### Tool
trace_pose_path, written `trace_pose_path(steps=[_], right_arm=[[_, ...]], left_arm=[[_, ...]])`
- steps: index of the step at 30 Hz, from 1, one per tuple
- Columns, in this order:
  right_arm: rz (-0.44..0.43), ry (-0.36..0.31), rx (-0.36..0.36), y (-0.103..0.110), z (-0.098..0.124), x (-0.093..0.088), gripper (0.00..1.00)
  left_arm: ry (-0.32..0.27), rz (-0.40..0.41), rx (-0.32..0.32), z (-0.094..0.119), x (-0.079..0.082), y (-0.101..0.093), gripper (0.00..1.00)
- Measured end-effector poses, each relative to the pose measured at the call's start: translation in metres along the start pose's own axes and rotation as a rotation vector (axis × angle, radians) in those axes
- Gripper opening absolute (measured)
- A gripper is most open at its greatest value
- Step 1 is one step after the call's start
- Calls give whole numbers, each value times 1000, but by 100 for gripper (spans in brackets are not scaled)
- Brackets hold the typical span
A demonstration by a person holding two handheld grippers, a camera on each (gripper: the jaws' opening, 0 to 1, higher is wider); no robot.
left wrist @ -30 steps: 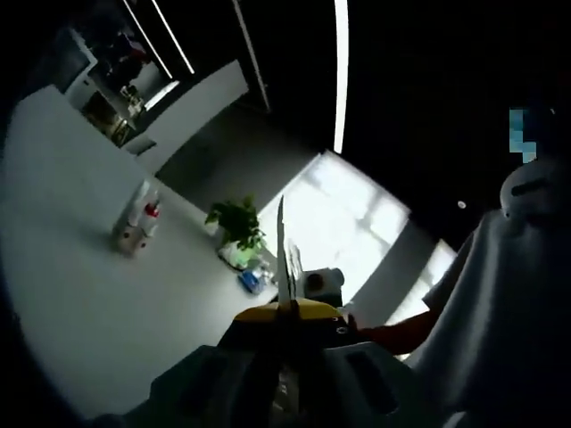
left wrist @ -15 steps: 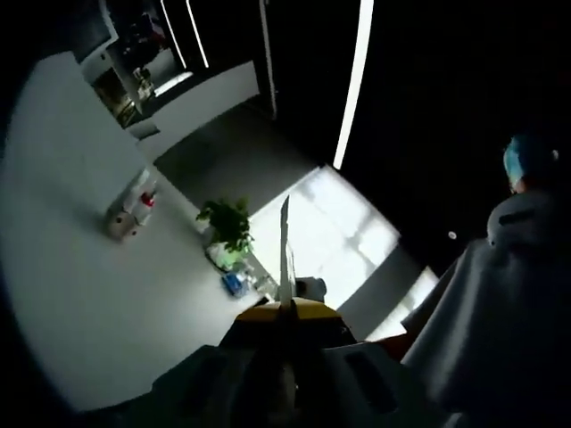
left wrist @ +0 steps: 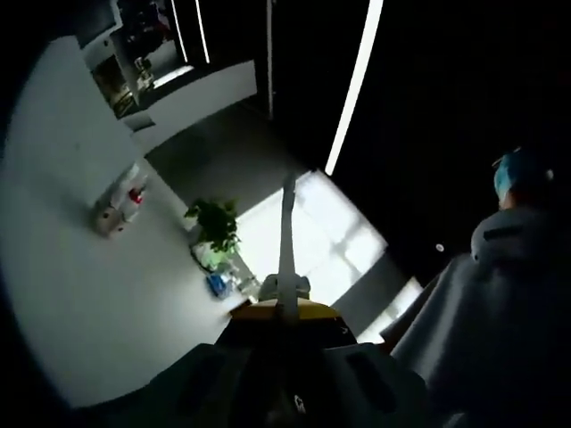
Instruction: Arrange the skincare products in the storage area until every visible bottle or jar stands upright without overlapping.
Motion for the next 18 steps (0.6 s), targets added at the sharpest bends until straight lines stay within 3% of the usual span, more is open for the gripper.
trace_pose_path(steps=[2,6,10,16,18], right_arm=[[16,6,-24,-2,-2,2,0],[45,15,-32,-1,-4,7,0],[147,55,-76,-2,-3,10,0],[219,35,-102,1,-3,14,6],[279,55,-127,-1,-1,13,5]], left_arm=[[-7,-40,33,-1,3,3,0],[-11,-26,24,-2,7,2,0],[-9,-41,31,-5,12,2,0],[-23,-39,35,-6,20,3,0],[-28,-37,34,-6,23,2,0]])
Point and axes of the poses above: the point that each gripper's makers call its tool centre point, and the gripper's own axes: z roughly backward along the fingers, y roughly to its left, x roughly out of its top, the point moved 5 cm from there along z, roughly backward along the fingers, and after that the axes turned 5 degrees about x, right-handed, at the moved point
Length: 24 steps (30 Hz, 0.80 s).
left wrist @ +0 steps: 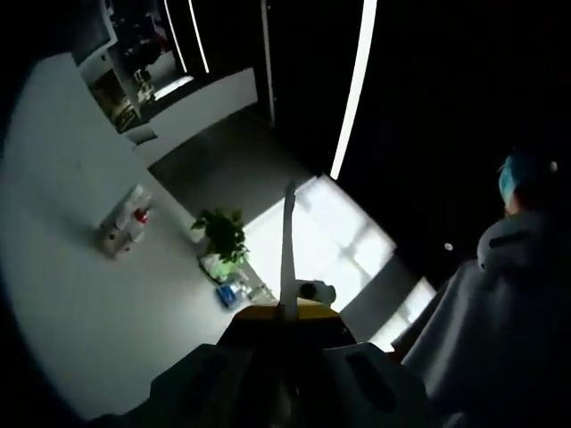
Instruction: Arrange the skincare products in the storage area until every visible bottle or jar stands upright without overlapping.
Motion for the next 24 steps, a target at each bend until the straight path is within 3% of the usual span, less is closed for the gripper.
trace_pose_path(steps=[2,5,7,9,13,15,16,18,19,21,24], right_arm=[[43,11,-25,0,2,-1,5],[111,15,-98,-5,7,-4,13],[102,61,-124,-6,13,-12,9],[157,108,-163,-9,19,-18,9],[208,167,-295,-23,33,-28,26],[214,157,-375,-36,44,-29,30],[198,163,-399,-40,49,-31,29],[233,260,-479,-53,63,-39,16],[232,292,-486,-54,65,-43,13],[239,291,-490,-56,64,-44,20],[245,301,-483,-54,60,-45,22]], left_arm=[[0,2,-4,1,2,0,0],[-10,14,8,3,5,4,0],[-16,15,14,5,6,4,0],[-19,16,25,7,7,6,0],[-25,24,34,10,7,9,0],[-27,19,47,10,8,10,0],[-28,13,56,10,8,12,0],[-29,51,27,11,8,9,0],[-39,36,33,10,9,9,0],[-42,35,37,10,9,9,0],[-35,32,42,7,7,11,0]])
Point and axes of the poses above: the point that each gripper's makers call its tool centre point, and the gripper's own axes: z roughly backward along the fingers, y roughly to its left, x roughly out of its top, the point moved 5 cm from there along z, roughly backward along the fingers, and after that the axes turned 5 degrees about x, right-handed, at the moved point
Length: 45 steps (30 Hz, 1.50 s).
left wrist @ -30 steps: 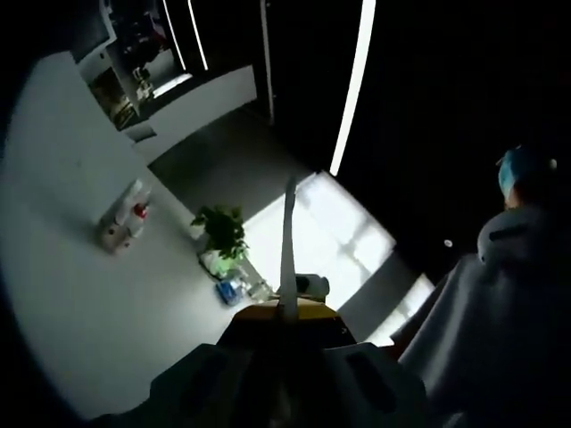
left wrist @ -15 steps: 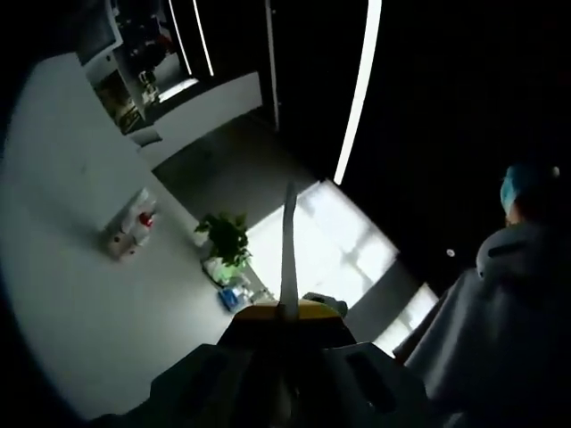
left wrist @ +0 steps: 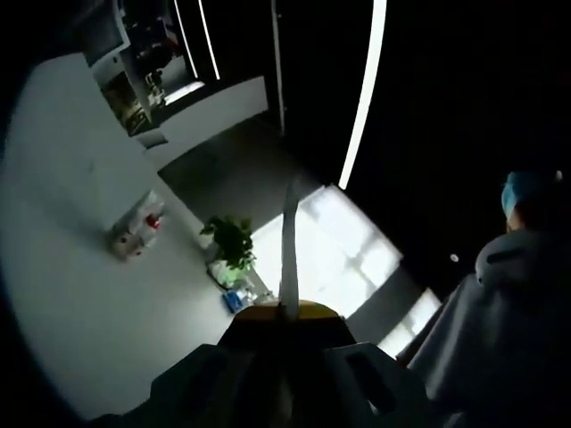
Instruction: Arrange the skincare products in the storage area until every visible bottle or jar stands upright without overlapping.
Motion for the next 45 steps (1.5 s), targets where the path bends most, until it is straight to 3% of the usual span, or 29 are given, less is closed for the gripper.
trace_pose_path(steps=[5,9,11,13,14,16,19,23,25,27,29,32,35,39,41,43,45], right_arm=[[34,42,31,4,-1,-4,28],[116,63,20,6,0,-5,28],[202,35,-1,6,0,-1,22],[285,89,-65,-1,5,-5,5],[296,122,-82,-3,7,-8,2],[318,180,-157,-12,8,-16,16],[296,204,-99,-8,7,-25,10],[451,265,-151,-7,10,-32,5],[489,310,-116,-2,7,-37,2],[549,255,-130,1,4,-31,0],[589,276,-141,2,4,-32,0],[731,306,-124,3,-1,-35,0],[779,299,-136,5,-2,-35,0],[812,332,-158,4,-4,-39,0],[773,359,-147,3,-5,-44,0],[698,322,-153,3,-6,-43,0],[682,304,-171,0,-6,-40,0]], left_arm=[[-6,5,13,-3,2,3,0],[-10,8,18,-4,5,5,0],[-10,10,24,-4,7,7,0],[-13,8,24,-5,9,8,0],[-15,8,22,-5,10,8,0],[-23,13,24,-5,13,10,0],[-19,16,38,-7,14,14,0],[-38,47,31,-10,20,15,0],[-49,55,28,-12,24,17,0],[-54,61,34,-15,27,20,0],[-48,60,47,-17,30,24,0],[-45,57,61,-20,33,27,0],[-41,57,67,-23,36,31,0],[-23,53,85,-27,39,37,0],[-2,54,105,-29,42,44,0],[3,55,120,-31,46,50,0],[5,62,134,-33,52,55,0]])
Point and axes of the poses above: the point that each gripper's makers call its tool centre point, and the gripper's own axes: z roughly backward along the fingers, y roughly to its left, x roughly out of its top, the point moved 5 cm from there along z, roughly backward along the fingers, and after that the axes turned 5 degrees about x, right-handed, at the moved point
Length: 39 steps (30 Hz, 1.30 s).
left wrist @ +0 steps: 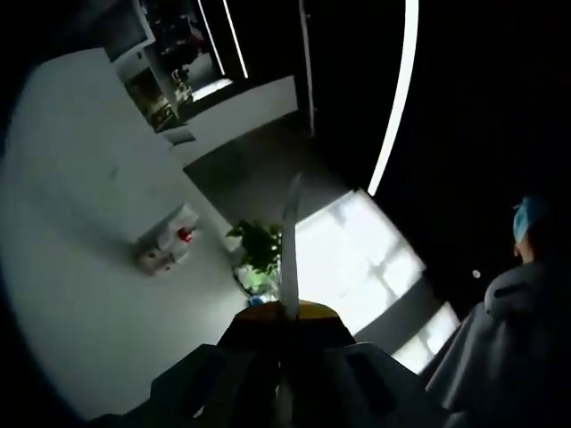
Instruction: Arrange the skincare products in the storage area until every visible bottle or jar stands upright without overlapping.
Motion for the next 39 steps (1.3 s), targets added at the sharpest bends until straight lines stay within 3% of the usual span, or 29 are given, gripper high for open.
trace_pose_path(steps=[4,11,16,18,22,26,39], right_arm=[[-9,-29,-43,-3,1,3,7],[-2,-21,-29,2,-5,3,21],[-27,-30,-48,-2,-4,3,21],[-18,16,-61,-5,-5,-4,19],[-40,16,-82,-9,-5,-5,18],[-48,62,-87,-12,-7,-11,19],[-70,48,-117,-14,-3,-13,18]], left_arm=[[-19,14,13,-5,13,7,0],[-10,10,65,-20,33,24,0],[-11,24,99,-30,51,37,0],[-19,29,108,-33,57,42,0],[-28,40,130,-40,67,50,0],[-47,53,151,-47,76,58,0],[-63,90,210,-63,95,91,0]])
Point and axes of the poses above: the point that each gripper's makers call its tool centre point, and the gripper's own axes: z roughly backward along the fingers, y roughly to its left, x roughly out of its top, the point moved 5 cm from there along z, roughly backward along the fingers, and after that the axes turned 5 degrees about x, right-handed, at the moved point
